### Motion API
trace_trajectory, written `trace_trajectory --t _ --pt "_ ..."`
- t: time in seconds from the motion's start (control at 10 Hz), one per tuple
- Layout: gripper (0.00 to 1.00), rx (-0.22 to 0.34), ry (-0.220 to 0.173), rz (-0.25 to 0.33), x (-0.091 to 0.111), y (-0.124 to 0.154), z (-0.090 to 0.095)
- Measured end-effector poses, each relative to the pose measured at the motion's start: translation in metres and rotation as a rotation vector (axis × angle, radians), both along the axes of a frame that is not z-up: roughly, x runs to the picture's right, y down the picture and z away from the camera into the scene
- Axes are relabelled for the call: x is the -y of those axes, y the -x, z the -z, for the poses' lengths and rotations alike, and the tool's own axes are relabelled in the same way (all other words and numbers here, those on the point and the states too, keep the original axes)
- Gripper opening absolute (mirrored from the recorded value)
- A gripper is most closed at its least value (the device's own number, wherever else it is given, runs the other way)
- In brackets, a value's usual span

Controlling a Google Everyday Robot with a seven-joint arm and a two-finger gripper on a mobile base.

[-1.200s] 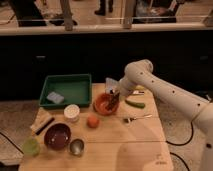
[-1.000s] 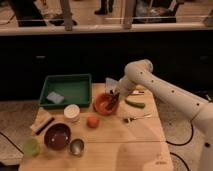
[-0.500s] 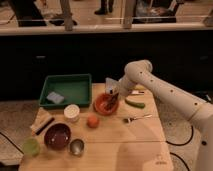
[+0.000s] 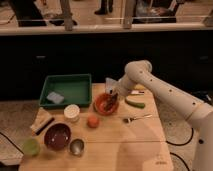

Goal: Place grapes in red bowl

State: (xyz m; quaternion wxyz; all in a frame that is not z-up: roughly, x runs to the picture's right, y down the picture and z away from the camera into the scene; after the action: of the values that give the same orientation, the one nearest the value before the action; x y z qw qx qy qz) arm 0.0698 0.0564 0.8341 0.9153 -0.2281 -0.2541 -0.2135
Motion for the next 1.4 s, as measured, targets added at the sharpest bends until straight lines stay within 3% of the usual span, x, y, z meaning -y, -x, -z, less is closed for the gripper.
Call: trace_trajectory --t 1.4 --pt "0.00 0.044 0.018 0.017 0.0031 0.0029 -0.0048"
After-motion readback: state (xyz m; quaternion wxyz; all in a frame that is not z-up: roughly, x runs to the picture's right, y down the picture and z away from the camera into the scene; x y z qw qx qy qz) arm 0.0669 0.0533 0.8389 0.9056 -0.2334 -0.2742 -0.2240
